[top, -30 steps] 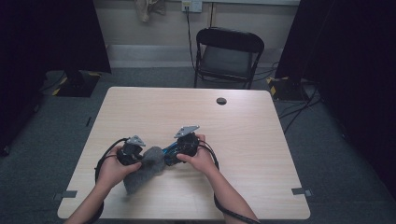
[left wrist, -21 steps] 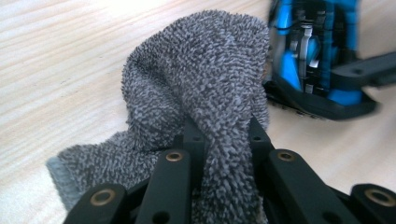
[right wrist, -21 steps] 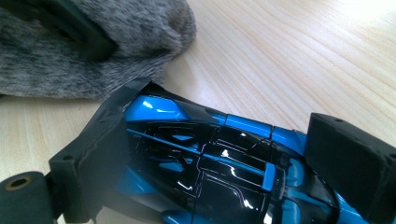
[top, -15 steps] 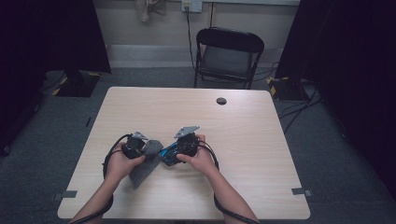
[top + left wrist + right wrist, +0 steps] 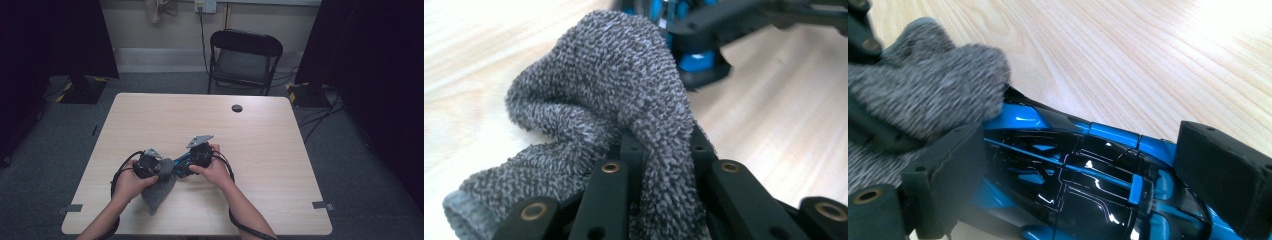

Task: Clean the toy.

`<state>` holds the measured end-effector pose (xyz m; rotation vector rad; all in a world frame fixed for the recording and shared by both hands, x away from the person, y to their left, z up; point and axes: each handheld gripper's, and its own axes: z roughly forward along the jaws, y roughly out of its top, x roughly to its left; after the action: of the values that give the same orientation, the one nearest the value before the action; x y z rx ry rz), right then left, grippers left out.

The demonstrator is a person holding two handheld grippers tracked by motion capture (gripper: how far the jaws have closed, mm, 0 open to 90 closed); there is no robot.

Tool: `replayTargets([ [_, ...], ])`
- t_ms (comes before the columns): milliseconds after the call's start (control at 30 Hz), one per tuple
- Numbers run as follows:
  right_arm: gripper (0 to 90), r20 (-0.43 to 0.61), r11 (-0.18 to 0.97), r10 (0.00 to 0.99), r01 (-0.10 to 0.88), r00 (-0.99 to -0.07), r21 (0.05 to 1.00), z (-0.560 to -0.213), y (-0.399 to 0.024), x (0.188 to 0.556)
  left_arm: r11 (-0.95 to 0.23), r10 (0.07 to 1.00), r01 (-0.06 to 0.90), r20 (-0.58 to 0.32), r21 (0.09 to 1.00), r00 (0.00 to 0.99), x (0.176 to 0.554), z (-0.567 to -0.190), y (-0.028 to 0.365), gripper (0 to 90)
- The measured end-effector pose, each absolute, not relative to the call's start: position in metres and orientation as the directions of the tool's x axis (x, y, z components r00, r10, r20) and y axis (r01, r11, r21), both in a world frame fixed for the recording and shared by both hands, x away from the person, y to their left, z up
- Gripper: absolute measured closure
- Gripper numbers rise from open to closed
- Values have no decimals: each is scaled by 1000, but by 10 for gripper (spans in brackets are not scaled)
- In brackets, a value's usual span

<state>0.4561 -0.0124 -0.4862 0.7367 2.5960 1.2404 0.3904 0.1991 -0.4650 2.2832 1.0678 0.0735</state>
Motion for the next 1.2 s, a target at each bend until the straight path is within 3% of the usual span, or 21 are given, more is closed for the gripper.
replayTargets([
  [133,63,57,531,502,360,-863,767,-486,-12,456,-502,679,673,-234,542,695,381,-466,191,771],
  [633,64,56,529,500,356,-864,770,-487,-13,456,-597,583,590,-212,544,785,367,-462,171,771],
  [933,64,58,526,502,358,-863,771,-487,-13,456,-550,650,621,-181,558,738,375,-454,201,770],
  [1200,64,55,533,501,357,-864,767,-486,-12,456,-437,753,686,-181,582,633,396,-460,231,769],
])
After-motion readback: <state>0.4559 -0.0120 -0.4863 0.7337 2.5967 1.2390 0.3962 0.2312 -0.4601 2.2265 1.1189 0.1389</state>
